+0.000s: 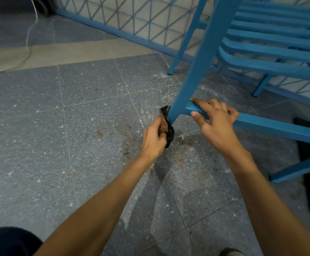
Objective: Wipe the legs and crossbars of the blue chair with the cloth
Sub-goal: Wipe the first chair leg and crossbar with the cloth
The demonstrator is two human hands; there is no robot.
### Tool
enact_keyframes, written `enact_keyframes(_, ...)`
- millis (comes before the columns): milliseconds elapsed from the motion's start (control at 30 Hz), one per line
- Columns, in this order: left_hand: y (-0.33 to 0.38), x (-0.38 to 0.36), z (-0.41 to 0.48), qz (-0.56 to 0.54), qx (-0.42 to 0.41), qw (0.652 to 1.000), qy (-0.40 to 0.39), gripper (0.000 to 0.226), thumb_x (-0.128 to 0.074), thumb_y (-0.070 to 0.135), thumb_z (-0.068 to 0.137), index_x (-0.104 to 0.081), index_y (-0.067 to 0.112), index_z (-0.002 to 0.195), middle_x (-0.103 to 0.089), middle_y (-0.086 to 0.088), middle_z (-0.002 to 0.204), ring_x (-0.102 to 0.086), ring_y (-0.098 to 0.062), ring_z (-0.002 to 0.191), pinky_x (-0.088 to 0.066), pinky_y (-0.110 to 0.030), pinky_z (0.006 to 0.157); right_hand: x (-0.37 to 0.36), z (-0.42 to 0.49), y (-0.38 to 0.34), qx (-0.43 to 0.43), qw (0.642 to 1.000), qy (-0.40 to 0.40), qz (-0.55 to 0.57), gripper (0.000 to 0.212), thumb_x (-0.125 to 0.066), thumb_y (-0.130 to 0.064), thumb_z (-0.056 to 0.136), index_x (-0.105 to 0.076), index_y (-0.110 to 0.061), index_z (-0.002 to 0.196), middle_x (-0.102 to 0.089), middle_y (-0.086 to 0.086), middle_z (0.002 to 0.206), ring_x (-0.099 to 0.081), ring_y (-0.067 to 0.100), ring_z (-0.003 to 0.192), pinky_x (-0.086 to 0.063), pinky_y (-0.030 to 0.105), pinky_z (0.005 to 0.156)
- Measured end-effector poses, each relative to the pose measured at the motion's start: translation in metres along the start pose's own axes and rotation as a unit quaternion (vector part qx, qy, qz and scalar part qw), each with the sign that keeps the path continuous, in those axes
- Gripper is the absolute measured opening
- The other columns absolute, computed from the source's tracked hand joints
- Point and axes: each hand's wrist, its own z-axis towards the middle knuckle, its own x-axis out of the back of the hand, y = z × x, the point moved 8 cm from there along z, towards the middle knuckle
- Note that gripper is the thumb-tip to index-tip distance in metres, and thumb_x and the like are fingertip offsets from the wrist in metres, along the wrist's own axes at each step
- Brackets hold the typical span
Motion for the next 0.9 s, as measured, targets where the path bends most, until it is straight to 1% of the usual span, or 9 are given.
enact_keyframes(133, -0.028, -0.012, 0.001, 0.011, 0.000, 1.000, -0.022, 0.049, -0.042, -0.016, 0.079, -0.049, 0.009, 0.121, -0.050, 0.010, 0.082, -0.053, 0.007, 0.074, -0.038, -0.003, 0.063, 0.000, -0.001, 0.002, 0.001, 1.000, 0.017, -0.002, 0.040, -0.047, -0.038, 0.091, -0.056, -0.031, 0.129, -0.046, -0.014, 0.101, -0.043, 0.016, 0.109, -0.008, 0.023, 0.084)
enact_keyframes(233, -0.068, -0.022, 0.006, 0.070, 0.052, 0.993, -0.082, 0.065, -0.044, -0.010, 0.082, -0.036, 0.023, 0.137, -0.057, -0.003, 0.112, -0.057, -0.015, 0.101, -0.048, -0.027, 0.085, -0.001, -0.001, 0.002, 0.005, 1.000, 0.019, 0.000, 0.045, -0.043, -0.042, 0.088, -0.056, -0.031, 0.130, -0.045, -0.014, 0.100, -0.043, 0.015, 0.109, -0.008, 0.022, 0.081)
enact_keyframes(433, -0.088, -0.028, 0.012, 0.034, 0.151, 0.985, -0.081, 0.048, -0.052, 0.000, 0.081, -0.049, 0.028, 0.121, -0.064, -0.001, 0.109, -0.061, -0.020, 0.101, -0.050, -0.028, 0.086, -0.004, -0.001, 0.004, 0.004, 1.000, 0.007, -0.005, 0.040, -0.048, -0.038, 0.092, -0.055, -0.031, 0.130, -0.044, -0.013, 0.100, -0.043, 0.019, 0.111, -0.007, 0.023, 0.082)
enact_keyframes(500, -0.069, -0.024, 0.014, 0.003, 0.153, 0.986, -0.065, 0.045, -0.053, -0.006, 0.084, -0.052, 0.024, 0.118, -0.064, 0.006, 0.096, -0.063, -0.015, 0.094, -0.050, -0.015, 0.072, -0.005, -0.002, 0.003, 0.004, 1.000, 0.003, -0.002, 0.040, -0.047, -0.038, 0.091, -0.056, -0.031, 0.130, -0.045, -0.012, 0.099, -0.043, 0.019, 0.110, -0.008, 0.023, 0.081)
enact_keyframes(567, -0.036, -0.018, 0.020, -0.051, 0.118, 0.989, -0.070, 0.043, -0.055, -0.007, 0.084, -0.054, 0.023, 0.115, -0.065, 0.008, 0.091, -0.065, -0.014, 0.090, -0.048, -0.010, 0.064, -0.005, -0.004, 0.002, 0.002, 1.000, 0.003, -0.002, 0.043, -0.044, -0.041, 0.089, -0.056, -0.031, 0.129, -0.044, -0.013, 0.099, -0.044, 0.020, 0.109, -0.008, 0.024, 0.080)
enact_keyframes(667, 0.030, -0.006, 0.032, -0.106, 0.012, 0.988, -0.108, 0.056, -0.057, -0.013, 0.074, -0.053, 0.015, 0.123, -0.065, 0.000, 0.103, -0.063, -0.016, 0.101, -0.052, -0.027, 0.087, -0.002, -0.001, -0.001, 0.002, 1.000, 0.008, -0.009, 0.047, -0.041, -0.043, 0.086, -0.056, -0.031, 0.130, -0.044, -0.013, 0.100, -0.043, 0.020, 0.110, -0.008, 0.023, 0.080)
enact_keyframes(733, 0.062, 0.004, 0.040, -0.116, -0.048, 0.982, -0.139, 0.065, -0.055, -0.020, 0.070, -0.048, 0.007, 0.130, -0.061, 0.002, 0.106, -0.061, -0.003, 0.098, -0.048, -0.016, 0.089, 0.000, 0.001, -0.001, 0.004, 1.000, 0.016, -0.014, 0.047, -0.041, -0.043, 0.087, -0.055, -0.031, 0.131, -0.044, -0.013, 0.101, -0.043, 0.019, 0.111, -0.008, 0.023, 0.080)
enact_keyframes(800, 0.077, 0.010, 0.045, -0.117, -0.092, 0.974, -0.171, 0.067, -0.061, -0.019, 0.070, -0.046, 0.004, 0.131, -0.060, 0.002, 0.110, -0.060, 0.006, 0.094, -0.045, -0.011, 0.089, -0.001, 0.002, -0.001, 0.007, 1.000, 0.021, -0.017, 0.047, -0.042, -0.042, 0.088, -0.054, -0.032, 0.132, -0.046, -0.012, 0.102, -0.042, 0.019, 0.111, -0.008, 0.023, 0.080)
enact_keyframes(900, 0.055, 0.009, 0.046, -0.123, -0.092, 0.969, -0.193, 0.061, -0.077, -0.005, 0.070, -0.051, 0.005, 0.125, -0.062, -0.002, 0.115, -0.060, -0.002, 0.104, -0.045, -0.019, 0.097, -0.004, 0.000, 0.000, 0.008, 1.000, 0.023, -0.015, 0.046, -0.042, -0.042, 0.088, -0.055, -0.032, 0.131, -0.052, -0.008, 0.106, -0.043, 0.020, 0.112, -0.007, 0.022, 0.080)
